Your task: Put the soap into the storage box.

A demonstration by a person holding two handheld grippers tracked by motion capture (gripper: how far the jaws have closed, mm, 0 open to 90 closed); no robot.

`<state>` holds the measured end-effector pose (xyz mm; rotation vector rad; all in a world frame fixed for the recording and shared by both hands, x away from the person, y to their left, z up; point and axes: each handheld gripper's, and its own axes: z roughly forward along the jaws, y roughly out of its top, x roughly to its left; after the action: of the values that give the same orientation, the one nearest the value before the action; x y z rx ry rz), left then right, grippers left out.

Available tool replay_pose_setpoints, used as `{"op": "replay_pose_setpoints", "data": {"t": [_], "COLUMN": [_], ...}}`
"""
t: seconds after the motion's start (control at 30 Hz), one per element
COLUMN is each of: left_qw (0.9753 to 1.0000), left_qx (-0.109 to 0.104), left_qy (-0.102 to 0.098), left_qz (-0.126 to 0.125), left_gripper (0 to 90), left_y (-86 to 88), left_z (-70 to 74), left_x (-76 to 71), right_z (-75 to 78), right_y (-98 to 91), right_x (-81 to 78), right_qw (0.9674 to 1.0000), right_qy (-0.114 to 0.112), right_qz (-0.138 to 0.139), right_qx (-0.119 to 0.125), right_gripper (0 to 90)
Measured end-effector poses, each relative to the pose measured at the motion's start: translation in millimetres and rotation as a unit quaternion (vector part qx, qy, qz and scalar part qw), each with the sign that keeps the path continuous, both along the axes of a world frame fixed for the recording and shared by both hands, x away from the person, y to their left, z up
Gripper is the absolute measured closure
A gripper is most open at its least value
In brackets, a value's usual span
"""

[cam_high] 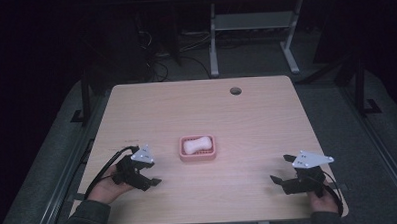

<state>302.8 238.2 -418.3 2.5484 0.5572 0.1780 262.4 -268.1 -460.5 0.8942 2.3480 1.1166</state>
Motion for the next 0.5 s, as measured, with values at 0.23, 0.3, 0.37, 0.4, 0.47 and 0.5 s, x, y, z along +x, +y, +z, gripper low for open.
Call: {"op": "replay_pose_setpoints", "data": {"t": [0.23, 0.3, 0.37, 0.4, 0.47, 0.5], "left_qw": [1.0, 1.0, 0.9999, 0.9999, 0.9998, 0.9998], "left_qx": [0.002, 0.0, -0.004, -0.01, -0.004, -0.004], "left_qy": [-0.001, -0.003, -0.007, -0.008, -0.02, -0.02], "left_qz": [0.002, 0.005, 0.009, 0.011, 0.008, 0.008], "left_gripper": [31.2, 31.1, 31.0, 31.0, 31.2, 31.2], "left_y": [5.2, 7.5, 10.1, 11.0, 10.8, 10.8], "left_z": [-4.5, -5.9, -6.9, -7.9, -8.4, -8.4], "left_x": [-6.0, -8.2, -11.8, -14.7, -22.0, -22.0], "right_z": [-0.6, -0.5, -0.4, -0.4, -0.4, -0.4], "right_y": [0.7, 0.8, 0.6, 0.6, 1.0, 1.1], "right_x": [0.1, -0.1, -0.4, -0.4, -0.2, 0.1], "right_qw": [1.0, 1.0, 1.0, 1.0, 1.0, 1.0], "right_qy": [0.002, 0.003, 0.002, 0.002, 0.002, 0.001], "right_qz": [0.001, 0.0, 0.0, 0.0, 0.002, 0.003], "right_qx": [-0.003, -0.002, -0.001, -0.001, -0.002, -0.002], "right_gripper": [13.6, 13.6, 13.6, 13.6, 13.6, 13.6]}}
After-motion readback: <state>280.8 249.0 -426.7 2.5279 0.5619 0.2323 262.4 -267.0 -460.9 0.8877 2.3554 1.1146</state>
